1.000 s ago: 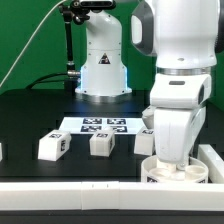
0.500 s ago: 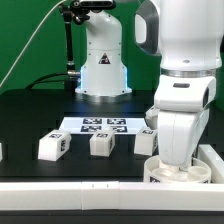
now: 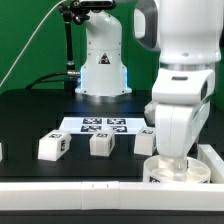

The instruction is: Assemble stool

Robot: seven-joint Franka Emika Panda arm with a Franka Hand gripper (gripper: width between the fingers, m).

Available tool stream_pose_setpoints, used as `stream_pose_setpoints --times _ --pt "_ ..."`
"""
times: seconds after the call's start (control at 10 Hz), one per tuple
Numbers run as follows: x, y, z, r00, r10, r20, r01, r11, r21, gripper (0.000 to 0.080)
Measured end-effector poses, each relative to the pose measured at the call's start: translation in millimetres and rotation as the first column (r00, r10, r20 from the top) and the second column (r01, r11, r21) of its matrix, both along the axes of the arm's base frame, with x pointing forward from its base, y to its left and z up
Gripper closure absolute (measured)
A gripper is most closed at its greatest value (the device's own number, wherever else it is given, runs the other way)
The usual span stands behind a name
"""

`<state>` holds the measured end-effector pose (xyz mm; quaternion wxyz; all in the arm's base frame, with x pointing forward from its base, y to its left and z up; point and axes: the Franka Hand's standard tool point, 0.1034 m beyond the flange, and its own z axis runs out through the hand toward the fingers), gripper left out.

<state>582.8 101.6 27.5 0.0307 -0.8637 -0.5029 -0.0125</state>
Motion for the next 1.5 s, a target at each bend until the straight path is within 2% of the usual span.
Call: stream_pose_setpoints --times 0.1,0.3,0.5,0.6,0.8,1.1,1.3,1.5 --pt "2.0 1.0 14.3 1.0 -0.012 0.005 0.012 1.0 -0.003 0.0159" --pt "4.6 -9.1 36.0 1.0 -0.023 0.014 0.023 1.0 -0.01 0.0159" --pt "-10.0 -39.7 45.9 0.999 -0.044 0.027 0.045 0.999 -0.021 0.0151" --pt "-20.6 -51.0 47.1 0.997 -0.068 0.03 0.069 0.997 -0.023 0.0151" --pt "-27.4 -66.2 47.8 0.996 -0.09 0.023 0.091 0.996 -0.025 0.0151" --pt "-27.2 -63.5 47.5 0.99 -0.14 0.02 0.141 0.99 -0.022 0.0151" --pt "-27.5 -64.6 47.4 0.964 -0.264 0.017 0.265 0.964 -0.018 0.0151" --pt "-41.0 -71.2 41.1 0.821 -0.571 0.001 0.571 0.821 0.008 0.0151"
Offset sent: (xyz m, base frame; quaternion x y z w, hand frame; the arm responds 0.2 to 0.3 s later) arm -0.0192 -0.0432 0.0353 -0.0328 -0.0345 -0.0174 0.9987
